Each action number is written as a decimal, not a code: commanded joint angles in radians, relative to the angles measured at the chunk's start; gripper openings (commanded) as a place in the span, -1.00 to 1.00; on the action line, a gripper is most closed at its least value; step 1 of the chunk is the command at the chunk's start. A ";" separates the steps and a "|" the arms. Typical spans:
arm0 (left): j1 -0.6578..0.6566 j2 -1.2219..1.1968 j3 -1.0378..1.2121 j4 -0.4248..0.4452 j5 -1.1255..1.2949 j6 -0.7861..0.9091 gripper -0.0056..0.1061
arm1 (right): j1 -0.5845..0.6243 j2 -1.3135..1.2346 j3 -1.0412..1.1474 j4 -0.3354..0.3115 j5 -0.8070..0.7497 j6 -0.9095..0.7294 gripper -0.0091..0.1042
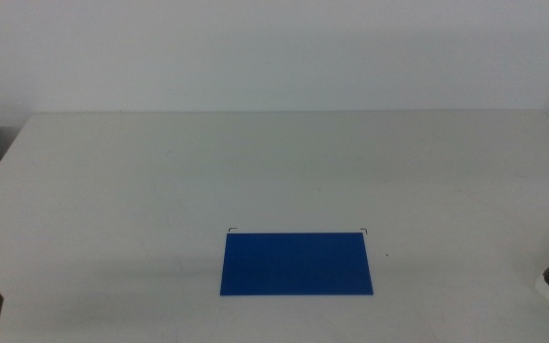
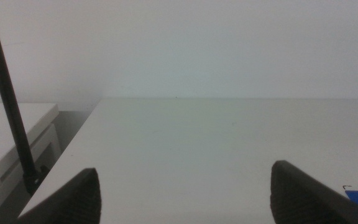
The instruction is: Use one arm to grab the shoe from the table and place it on the mat.
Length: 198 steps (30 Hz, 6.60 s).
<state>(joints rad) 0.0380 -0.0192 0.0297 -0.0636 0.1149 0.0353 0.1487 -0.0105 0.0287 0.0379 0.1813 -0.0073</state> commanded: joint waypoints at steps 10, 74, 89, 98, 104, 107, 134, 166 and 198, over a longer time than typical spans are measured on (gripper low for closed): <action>-0.005 -0.006 0.005 -0.013 -0.081 -0.012 0.78 | -0.004 0.068 -0.215 0.020 0.155 -0.010 0.69; -0.005 -0.006 0.005 -0.013 -0.081 -0.012 0.78 | -0.209 1.409 -1.121 -0.346 0.843 0.937 0.69; -0.005 -0.006 0.005 -0.013 -0.081 -0.012 0.78 | -0.310 1.608 -1.121 -0.259 0.706 0.913 0.69; -0.005 -0.006 0.005 -0.013 -0.081 -0.012 0.78 | -0.326 1.724 -1.121 -0.229 0.594 0.876 0.68; -0.005 -0.006 0.005 -0.013 -0.081 -0.012 0.78 | -0.326 1.785 -1.121 -0.226 0.568 0.856 0.54; -0.005 -0.006 0.005 -0.013 -0.081 -0.012 0.78 | -0.326 1.798 -1.121 -0.226 0.566 0.838 0.34; -0.005 -0.006 0.005 -0.013 -0.081 -0.012 0.78 | -0.021 1.642 -1.163 -0.169 0.615 1.091 -0.91; -0.005 -0.006 0.005 -0.013 -0.081 -0.012 0.78 | 0.524 2.024 -1.726 -0.189 0.891 1.280 -0.91; -0.005 -0.006 0.005 -0.013 -0.081 -0.012 0.78 | 0.526 2.027 -1.726 -0.030 0.804 -0.716 -0.91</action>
<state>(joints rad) 0.0380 -0.0192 0.0297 -0.0636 0.1149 0.0353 0.6756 2.0736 -1.6656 0.0080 1.0067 -0.6962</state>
